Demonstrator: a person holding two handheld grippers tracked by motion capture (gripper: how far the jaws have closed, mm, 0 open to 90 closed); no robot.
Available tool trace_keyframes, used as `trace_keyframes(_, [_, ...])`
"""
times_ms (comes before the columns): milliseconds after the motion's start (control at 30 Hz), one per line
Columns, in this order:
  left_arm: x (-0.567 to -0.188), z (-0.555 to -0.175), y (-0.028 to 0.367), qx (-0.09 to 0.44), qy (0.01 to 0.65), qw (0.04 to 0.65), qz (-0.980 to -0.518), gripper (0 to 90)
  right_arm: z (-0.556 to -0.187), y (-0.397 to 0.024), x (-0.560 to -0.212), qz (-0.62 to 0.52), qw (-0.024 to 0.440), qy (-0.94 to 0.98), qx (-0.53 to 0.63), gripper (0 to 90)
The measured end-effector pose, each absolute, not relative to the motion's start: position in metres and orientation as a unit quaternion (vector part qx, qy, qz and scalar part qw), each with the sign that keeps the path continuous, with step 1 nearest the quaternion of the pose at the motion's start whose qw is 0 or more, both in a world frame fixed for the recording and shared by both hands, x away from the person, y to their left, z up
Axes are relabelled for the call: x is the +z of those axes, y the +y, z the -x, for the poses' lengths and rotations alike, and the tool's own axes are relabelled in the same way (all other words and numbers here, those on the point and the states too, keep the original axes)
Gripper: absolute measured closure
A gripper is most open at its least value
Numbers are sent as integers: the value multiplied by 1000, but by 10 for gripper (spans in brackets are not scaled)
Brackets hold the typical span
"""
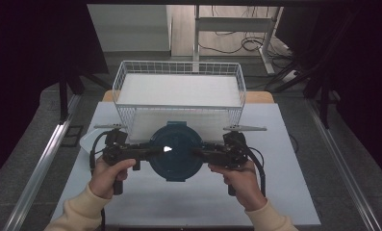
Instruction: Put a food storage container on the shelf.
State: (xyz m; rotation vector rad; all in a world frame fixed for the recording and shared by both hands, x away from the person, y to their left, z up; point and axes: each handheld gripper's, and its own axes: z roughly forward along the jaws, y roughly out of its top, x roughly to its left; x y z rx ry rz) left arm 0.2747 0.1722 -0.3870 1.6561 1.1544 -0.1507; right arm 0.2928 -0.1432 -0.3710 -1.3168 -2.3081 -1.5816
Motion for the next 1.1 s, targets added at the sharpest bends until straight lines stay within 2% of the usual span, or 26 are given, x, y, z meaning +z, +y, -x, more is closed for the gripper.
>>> trace_keyframes(533, [-370,-290,170,-57,478,530,-698,381,-306,-145,-358,421,23,-746,-516,400])
trace_keyframes(1100, [-336,-312,171,-40,466,545,-695,381,-329,-144,-320,406,7,-750,-523,403])
